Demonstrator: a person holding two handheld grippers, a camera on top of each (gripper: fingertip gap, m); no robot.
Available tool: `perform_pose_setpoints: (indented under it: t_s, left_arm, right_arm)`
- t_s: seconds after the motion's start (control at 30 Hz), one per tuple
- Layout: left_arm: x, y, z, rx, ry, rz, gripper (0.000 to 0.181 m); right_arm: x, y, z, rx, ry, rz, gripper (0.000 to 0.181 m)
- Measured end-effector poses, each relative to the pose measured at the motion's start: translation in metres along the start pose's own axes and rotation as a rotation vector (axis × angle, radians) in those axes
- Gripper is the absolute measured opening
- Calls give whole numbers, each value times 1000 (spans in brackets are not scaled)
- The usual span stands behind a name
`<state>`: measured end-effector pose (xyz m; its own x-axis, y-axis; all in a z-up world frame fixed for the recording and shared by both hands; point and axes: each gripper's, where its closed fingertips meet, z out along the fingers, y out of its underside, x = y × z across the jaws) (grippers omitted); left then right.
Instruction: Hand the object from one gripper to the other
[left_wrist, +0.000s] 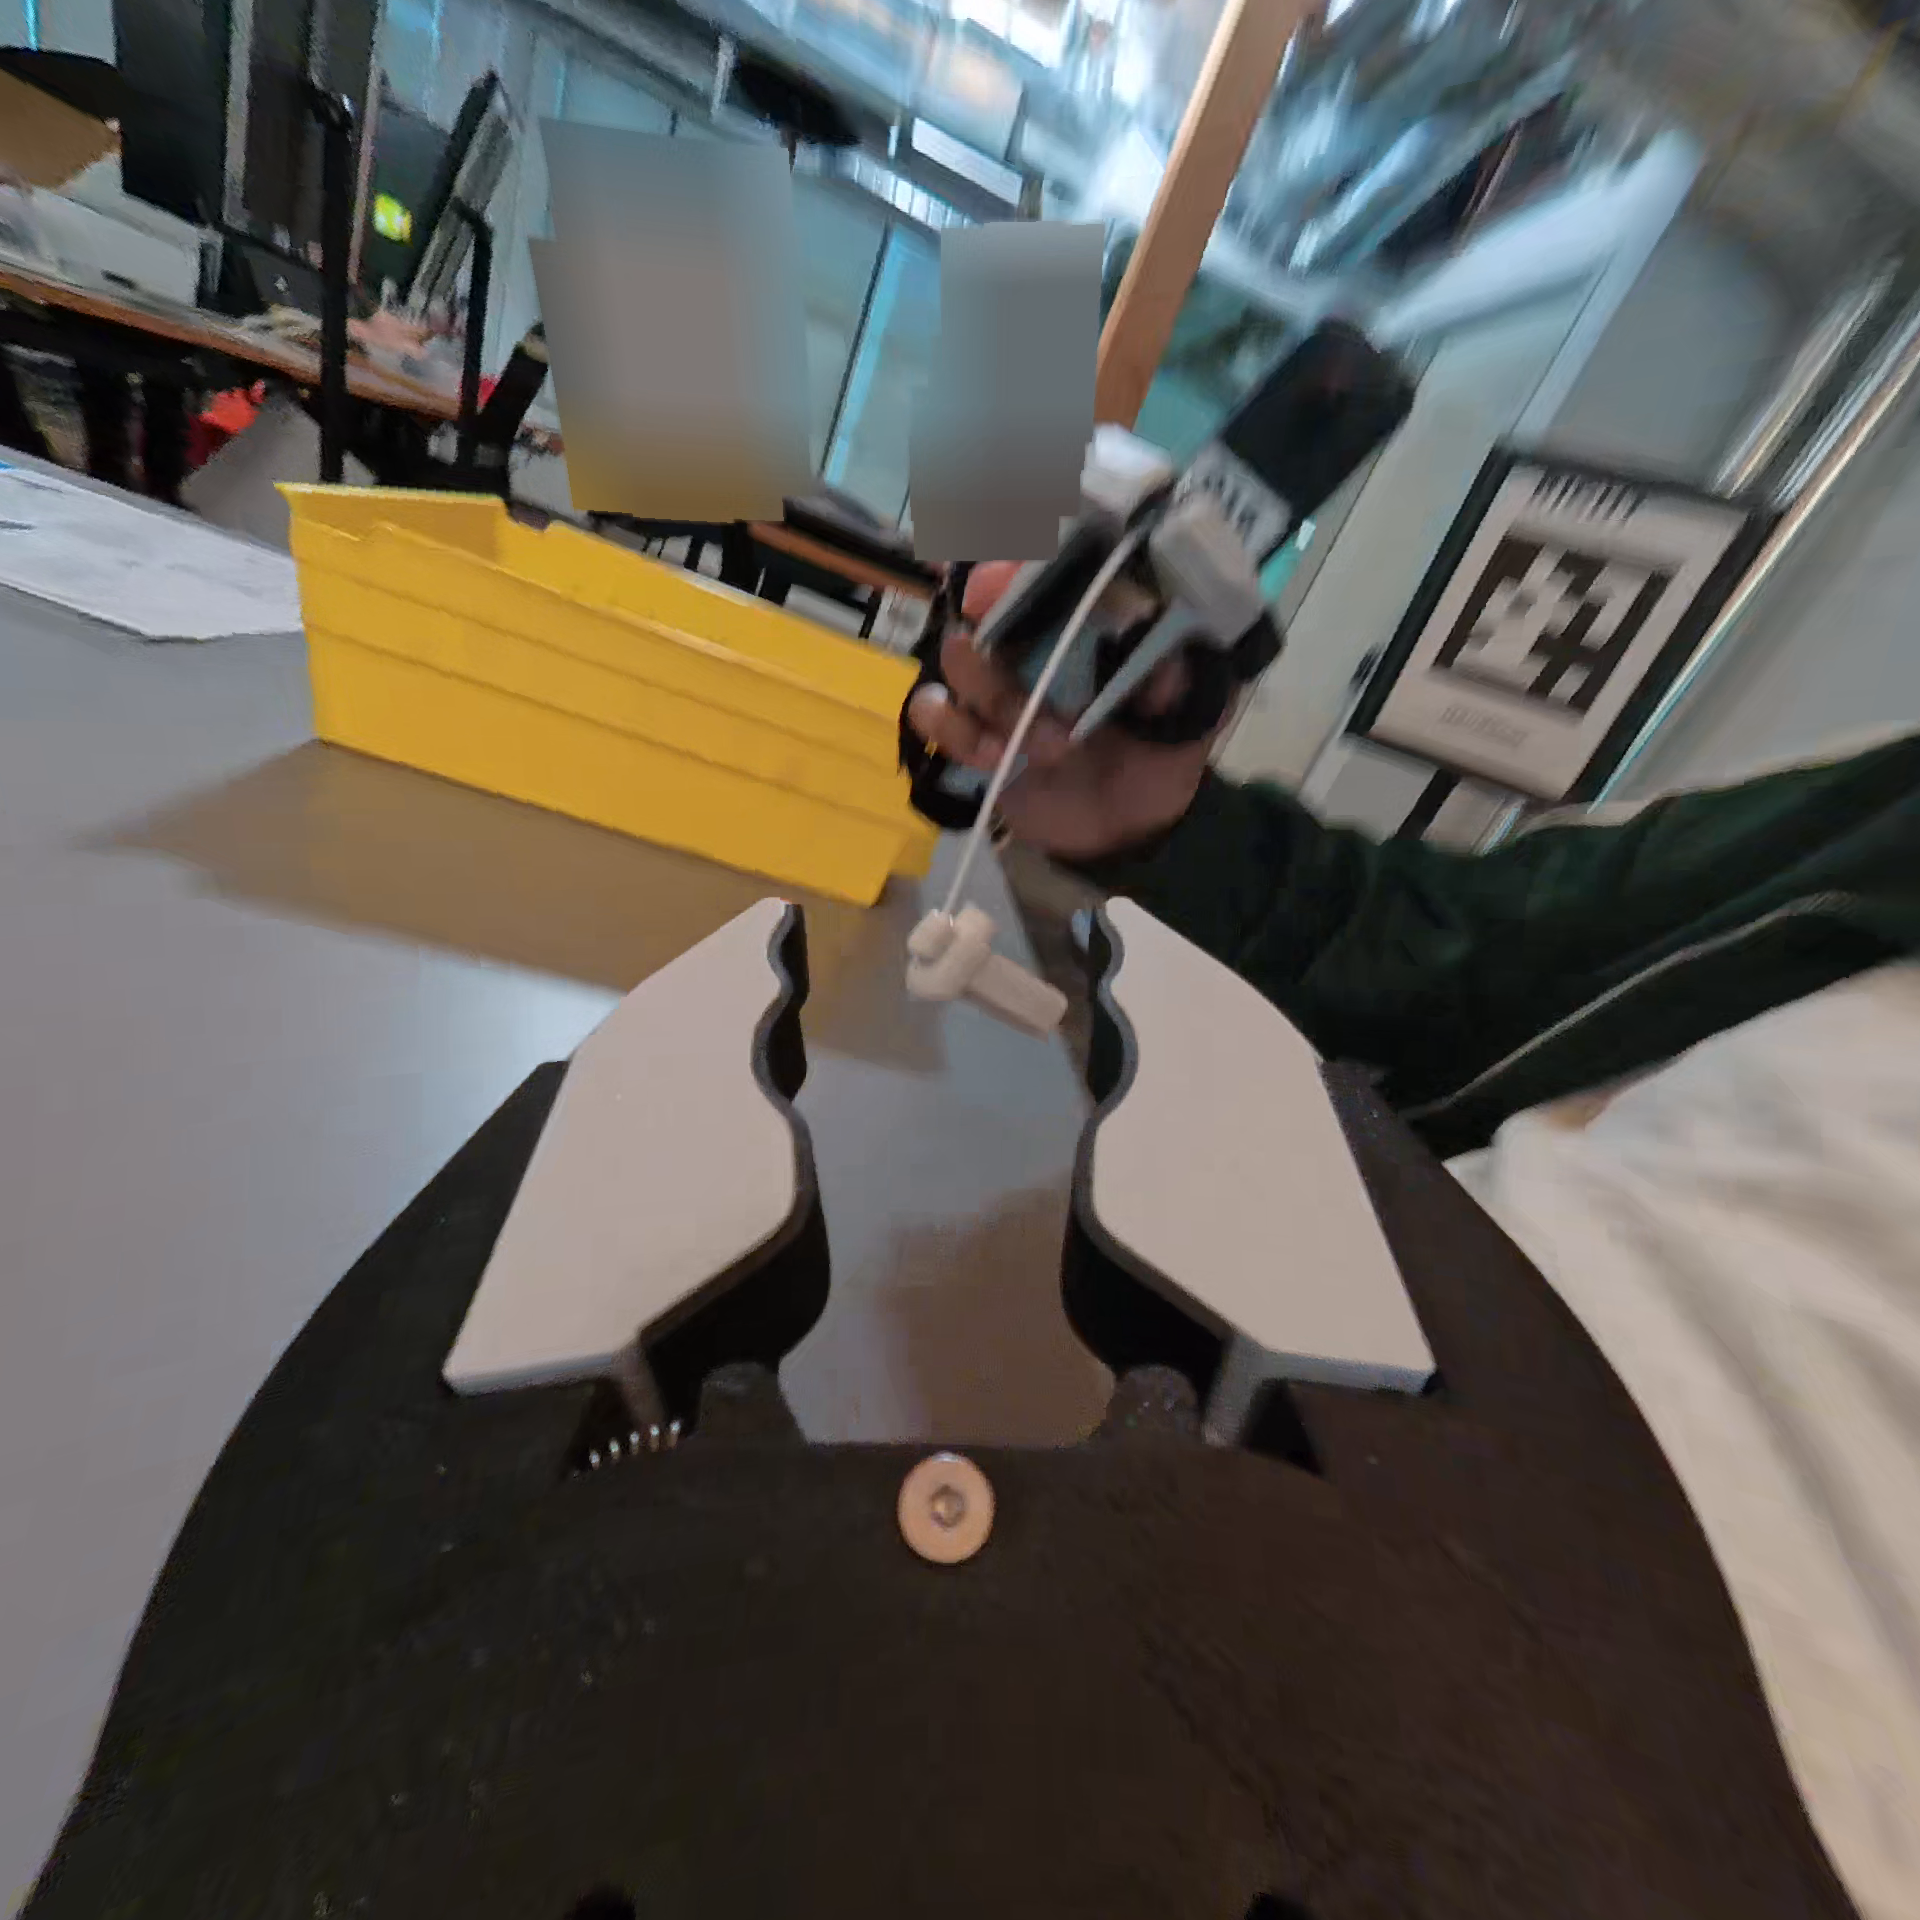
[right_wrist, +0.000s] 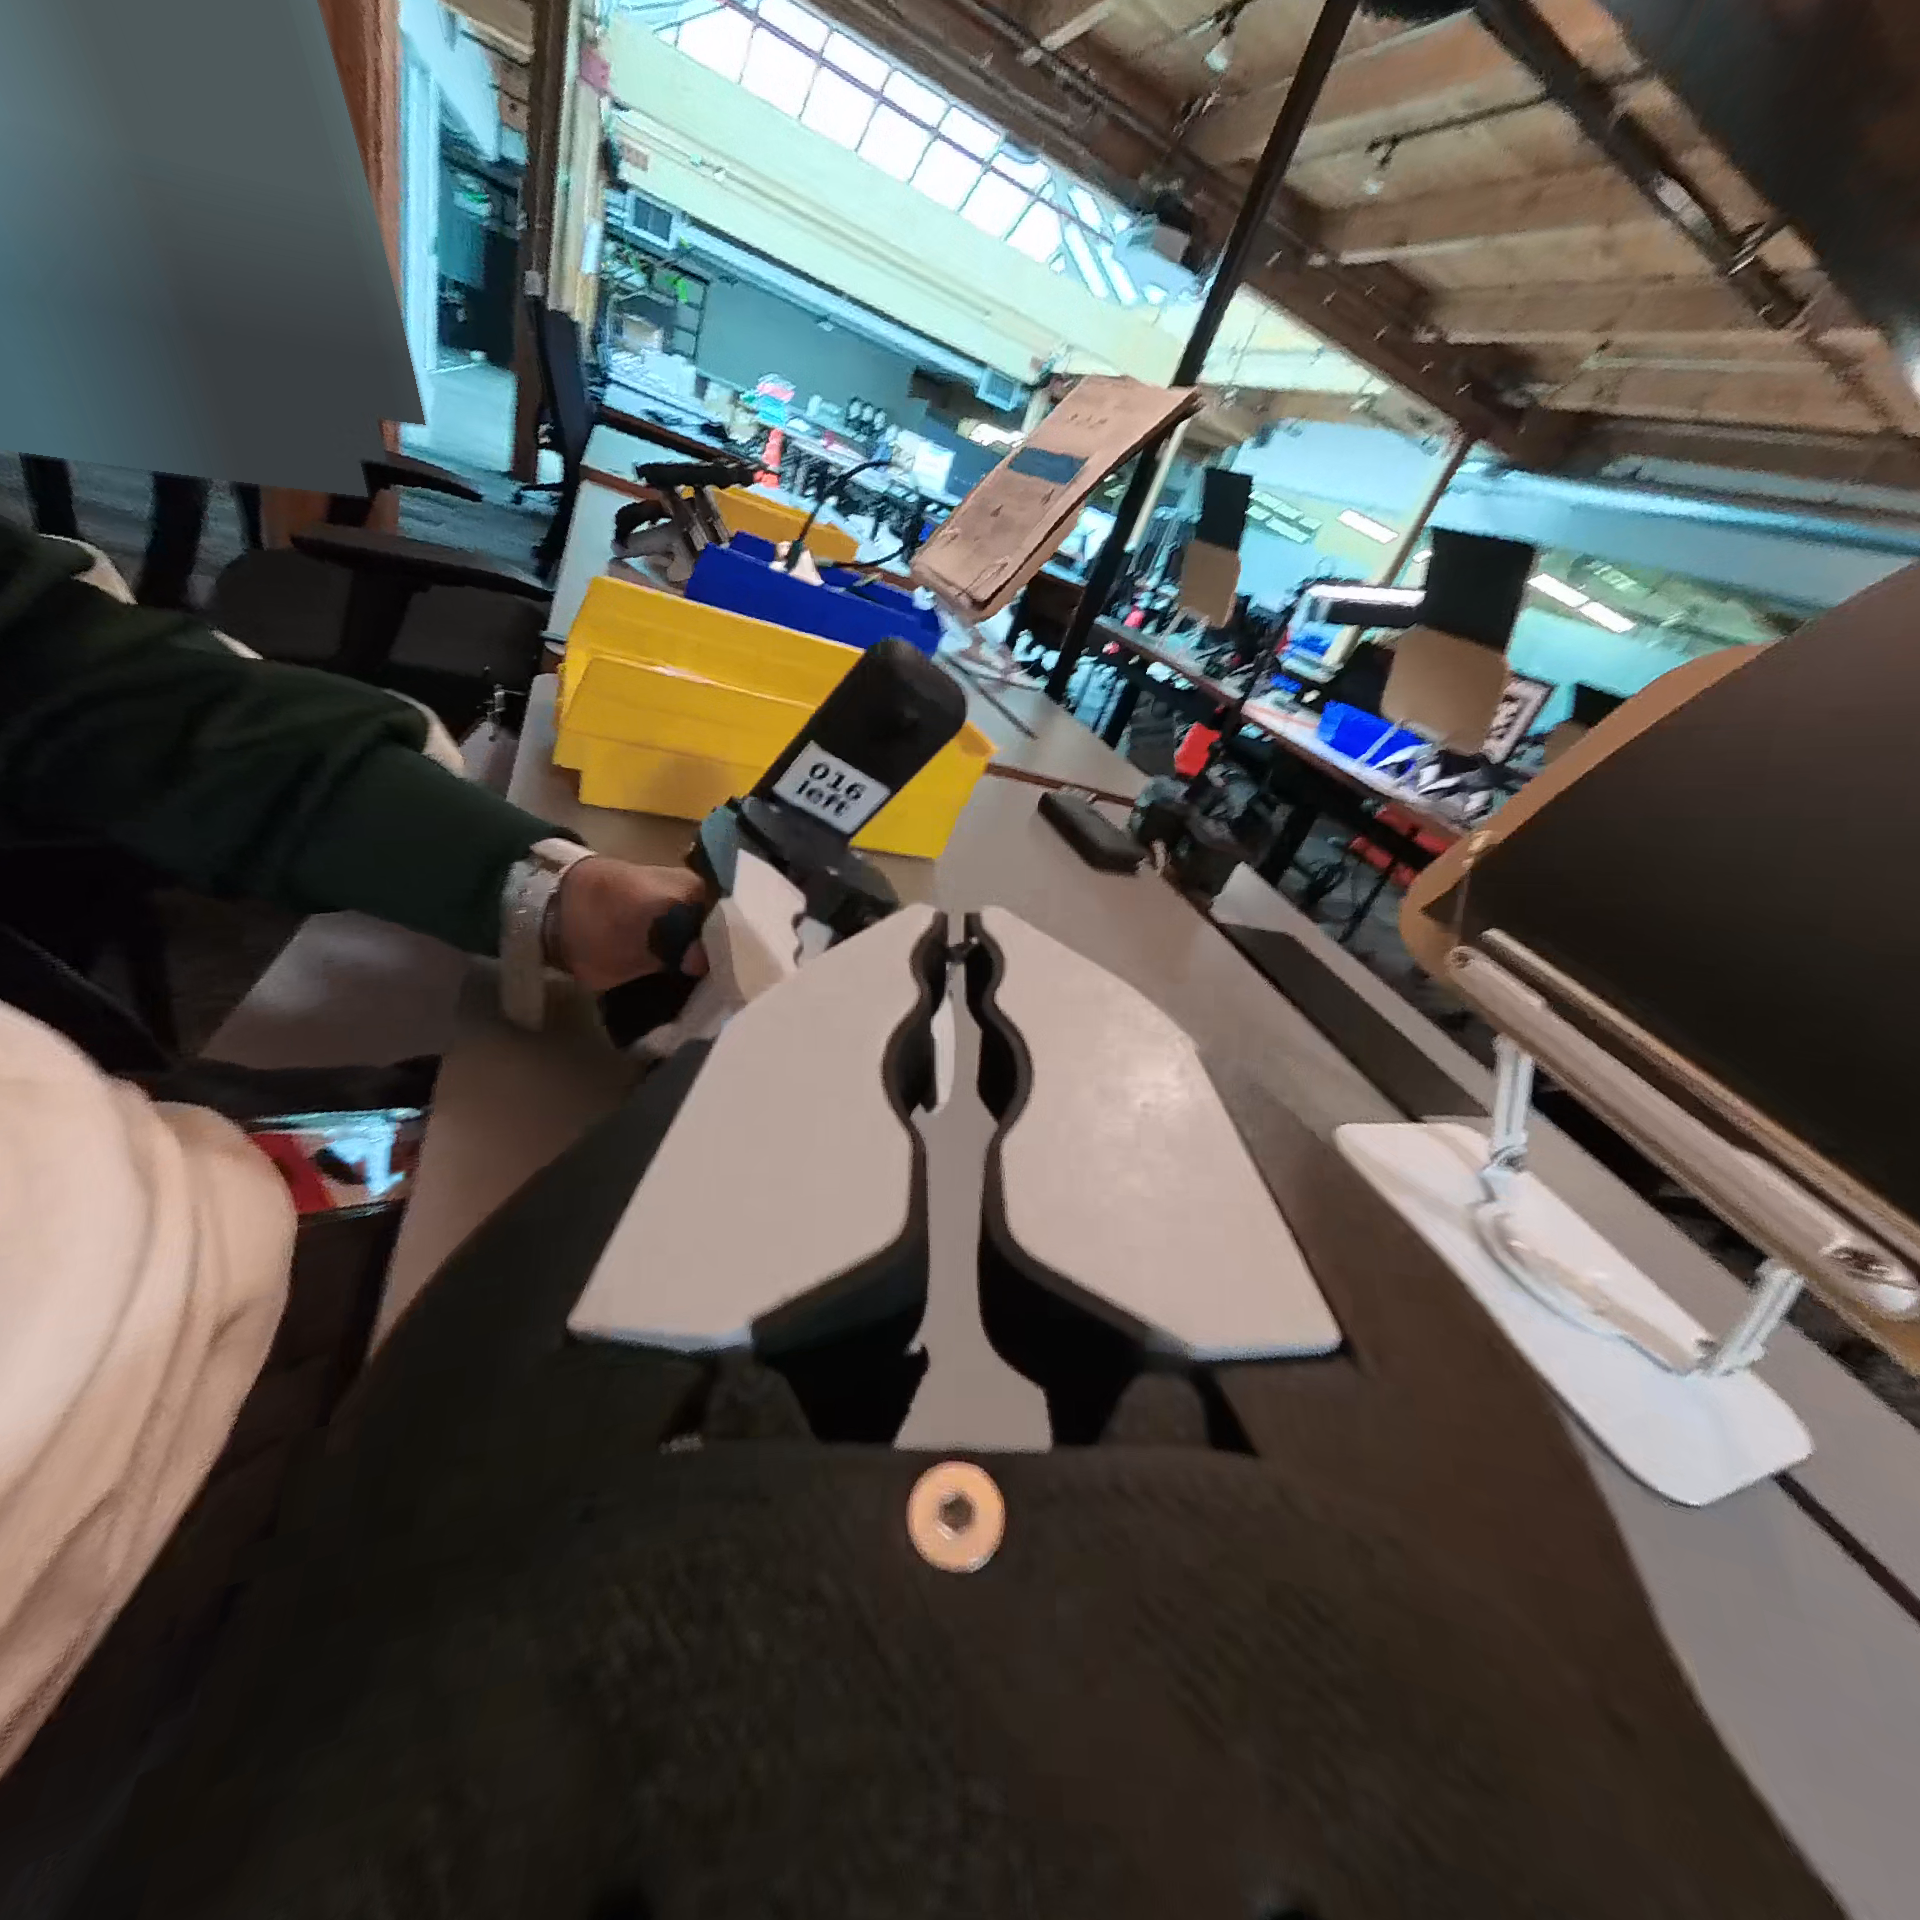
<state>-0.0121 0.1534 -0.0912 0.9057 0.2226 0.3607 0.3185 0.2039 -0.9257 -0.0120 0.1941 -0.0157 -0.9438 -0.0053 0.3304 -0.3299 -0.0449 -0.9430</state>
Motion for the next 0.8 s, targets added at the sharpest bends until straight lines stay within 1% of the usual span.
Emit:
perform_pose_setpoints:
  t_s: [0.07,0.1,0.3,0.4,0.43,0.5,0.57,0.63,0.67,0.73,0.77,0.8]
  left_arm:
    - [0,17,4,-119,-25,91,49]
    - [1,24,7,-162,-27,117,49]
    - [17,34,18,-216,44,148,51]
    - [22,44,22,-284,59,169,41]
    - [24,48,23,-319,60,193,34]
    - [25,60,24,-406,41,260,12]
    - [25,64,27,-439,20,303,12]
    - [27,62,29,-432,17,305,12]
    - [27,60,30,-418,13,302,12]
    - [25,54,28,-386,3,296,13]
    - [23,50,27,-361,-4,290,13]
    - [22,44,25,-327,-7,276,13]
  right_arm:
    - [-5,2,-1,-28,-65,46,5]
    - [-7,3,-1,-40,-96,69,3]
    - [-21,5,-1,-73,-204,118,3]
    - [-26,7,3,-95,-227,136,3]
    - [-27,7,4,-100,-225,141,3]
    - [-28,7,6,-101,-223,141,3]
    - [-26,5,7,-83,-198,129,3]
    - [-20,0,9,-44,-148,102,4]
    - [-14,-3,9,-16,-102,80,13]
    - [3,-16,8,77,21,36,58]
    - [11,-20,5,109,76,45,74]
    - [18,-22,3,125,116,72,85]
